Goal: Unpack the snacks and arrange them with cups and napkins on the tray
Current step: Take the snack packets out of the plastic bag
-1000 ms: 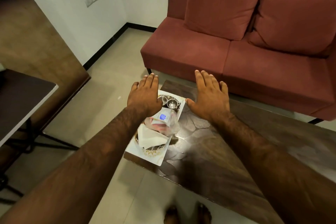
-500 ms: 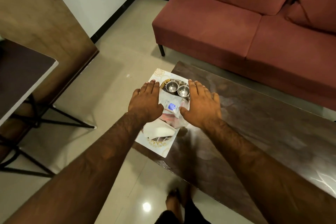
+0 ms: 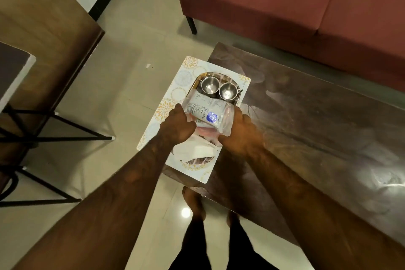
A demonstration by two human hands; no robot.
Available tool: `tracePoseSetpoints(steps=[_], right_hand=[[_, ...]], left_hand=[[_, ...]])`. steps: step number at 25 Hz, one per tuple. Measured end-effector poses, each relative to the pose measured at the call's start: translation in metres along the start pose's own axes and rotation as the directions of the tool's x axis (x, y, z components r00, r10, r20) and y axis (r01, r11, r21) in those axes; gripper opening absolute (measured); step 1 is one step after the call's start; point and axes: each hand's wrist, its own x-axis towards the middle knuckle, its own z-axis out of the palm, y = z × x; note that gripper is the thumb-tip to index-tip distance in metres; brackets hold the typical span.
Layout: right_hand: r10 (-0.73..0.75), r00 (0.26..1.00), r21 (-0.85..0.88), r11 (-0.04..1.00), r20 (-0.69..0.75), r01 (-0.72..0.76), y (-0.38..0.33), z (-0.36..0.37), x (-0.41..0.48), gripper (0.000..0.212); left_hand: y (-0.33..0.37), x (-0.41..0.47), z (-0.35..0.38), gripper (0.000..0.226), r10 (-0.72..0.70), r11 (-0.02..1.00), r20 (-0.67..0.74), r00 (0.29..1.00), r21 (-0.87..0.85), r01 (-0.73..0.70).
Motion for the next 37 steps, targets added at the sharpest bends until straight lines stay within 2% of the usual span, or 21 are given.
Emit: tracePoseSetpoints(steps=[3,5,7,10,13,16,18,20,22,24,26,27,29,30,34,37], right_hand=[[0.124,0.991,0.195,0.972,0.041,-0.129,0.008,0.018,0.019,0.088],[0.210,0.975,0.366,0.904,0.066,-0.219,0.009,0.032,0.032,0.080],[0.287,0.954,0.498,0.817,0.085,-0.290,0.008,0.043,0.039,0.082],[0.317,0.943,0.646,0.700,0.103,-0.306,0.004,0.046,0.046,0.077],[0.315,0.946,0.773,0.580,0.080,-0.258,-0.001,0.033,0.046,0.048],[0.330,0.938,0.909,0.349,0.107,-0.227,-0.007,0.016,0.038,0.034],[0.349,0.919,0.943,0.200,0.186,-0.267,-0.008,0.012,0.033,0.039],[0.347,0.912,0.951,0.132,0.220,-0.279,-0.009,0.011,0.032,0.043],[0.357,0.914,0.960,0.122,0.195,-0.253,-0.010,0.013,0.031,0.043],[0.398,0.905,0.963,0.145,0.153,-0.227,-0.010,0.018,0.033,0.039],[0.440,0.890,0.943,0.229,0.122,-0.242,-0.007,0.024,0.035,0.034],[0.452,0.885,0.917,0.296,0.111,-0.266,-0.006,0.026,0.036,0.032],[0.456,0.884,0.861,0.406,0.101,-0.308,-0.004,0.030,0.036,0.031],[0.452,0.887,0.835,0.448,0.097,-0.320,-0.002,0.030,0.035,0.033],[0.398,0.903,0.731,0.565,0.164,-0.382,0.008,0.029,0.027,0.047],[0.396,0.903,0.668,0.629,0.164,-0.397,0.009,0.028,0.024,0.050]], left_hand=[[-0.012,0.020,0.003,0.054,-0.052,0.996,0.006,0.999,-0.074,0.052],[-0.020,0.035,0.006,0.053,-0.082,0.992,0.030,0.996,-0.089,0.085],[-0.025,0.046,0.012,0.055,-0.099,0.990,0.061,0.993,-0.092,0.104],[-0.026,0.056,0.015,0.059,-0.091,0.967,0.035,0.995,-0.235,0.096],[-0.020,0.060,0.008,0.064,-0.081,0.904,-0.027,0.996,-0.423,0.062],[-0.011,0.058,-0.007,0.064,-0.142,0.708,-0.007,0.990,-0.700,0.097],[-0.011,0.051,-0.016,0.058,-0.161,0.573,0.104,0.981,-0.799,0.179],[-0.016,0.046,-0.023,0.045,-0.135,0.406,0.280,0.950,-0.859,0.311],[-0.022,0.039,-0.026,0.039,-0.084,0.251,0.442,0.893,-0.858,0.448],[-0.026,0.033,-0.024,0.035,-0.039,0.267,0.514,0.857,-0.821,0.505],[-0.025,0.027,-0.015,0.024,0.050,0.293,0.502,0.864,-0.834,0.468],[-0.022,0.024,-0.009,0.019,0.089,0.250,0.476,0.875,-0.861,0.443],[-0.015,0.020,0.000,0.022,0.115,0.165,0.407,0.906,-0.907,0.387],[-0.010,0.019,0.004,0.026,0.103,0.167,0.376,0.921,-0.919,0.356],[-0.001,0.015,0.010,0.028,0.055,0.299,0.355,0.933,-0.898,0.324],[0.006,0.010,0.010,0.026,0.029,0.300,0.369,0.929,-0.890,0.344]])
